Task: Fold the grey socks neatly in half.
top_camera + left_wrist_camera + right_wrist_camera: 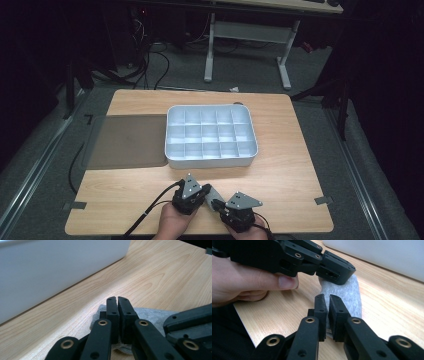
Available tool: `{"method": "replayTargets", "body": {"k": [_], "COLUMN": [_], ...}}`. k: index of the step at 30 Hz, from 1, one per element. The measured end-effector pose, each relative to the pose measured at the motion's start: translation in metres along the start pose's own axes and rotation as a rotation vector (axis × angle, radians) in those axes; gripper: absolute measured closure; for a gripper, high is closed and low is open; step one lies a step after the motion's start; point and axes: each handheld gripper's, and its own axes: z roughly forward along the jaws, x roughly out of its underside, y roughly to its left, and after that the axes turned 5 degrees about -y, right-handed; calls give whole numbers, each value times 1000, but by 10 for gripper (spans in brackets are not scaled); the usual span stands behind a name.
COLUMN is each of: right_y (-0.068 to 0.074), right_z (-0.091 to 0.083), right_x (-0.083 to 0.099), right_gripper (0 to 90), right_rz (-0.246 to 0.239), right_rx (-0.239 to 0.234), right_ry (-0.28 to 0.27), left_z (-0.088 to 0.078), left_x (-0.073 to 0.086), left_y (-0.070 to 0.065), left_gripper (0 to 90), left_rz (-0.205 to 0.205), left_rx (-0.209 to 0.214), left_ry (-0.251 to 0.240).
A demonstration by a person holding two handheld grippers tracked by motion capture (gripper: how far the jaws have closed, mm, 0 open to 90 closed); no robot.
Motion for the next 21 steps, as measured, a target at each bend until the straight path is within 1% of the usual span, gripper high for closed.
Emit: {"method": "replayTargets", "body": {"k": [3,5,6,7,8,9,10,12,14,15,16,18,20,21], "right_y": [-2,-4,-5,-9,-9,-11,-13,-15,-16,-17,-20,-20,-26,-29], "right_z": [-3,-4,-4,-3,-3,-2,-1,-2,-4,-7,-11,-12,-15,-16], "right_x": [0,0,-1,-2,-2,-3,-3,-5,-7,-8,-11,-12,-16,-17], "right_gripper": [749,680,639,571,571,540,531,506,505,513,546,561,587,615], "right_rz": [8,24,37,62,62,76,86,98,101,103,101,100,99,103], "right_rx": [27,62,74,84,84,79,75,63,64,60,60,62,72,70], "right_ry": [-10,-13,-11,1,1,15,27,24,14,-2,-22,-26,-37,-36], "left_z": [0,0,0,0,0,0,0,0,-1,-1,0,-1,-1,-1], "left_x": [1,1,1,1,1,1,1,1,1,1,1,1,1,1], "left_y": [0,0,0,0,-1,-1,-1,-1,0,0,0,0,0,0], "left_gripper": [876,876,876,876,876,876,875,875,875,875,875,875,875,875], "left_rz": [-2,-1,-1,0,2,2,3,4,2,1,1,3,3,4], "left_rx": [0,1,1,1,3,4,4,1,1,1,1,1,2,3], "left_ry": [-6,-7,-9,-7,-7,-7,-7,-5,-6,-7,-9,-7,-8,-6]}}
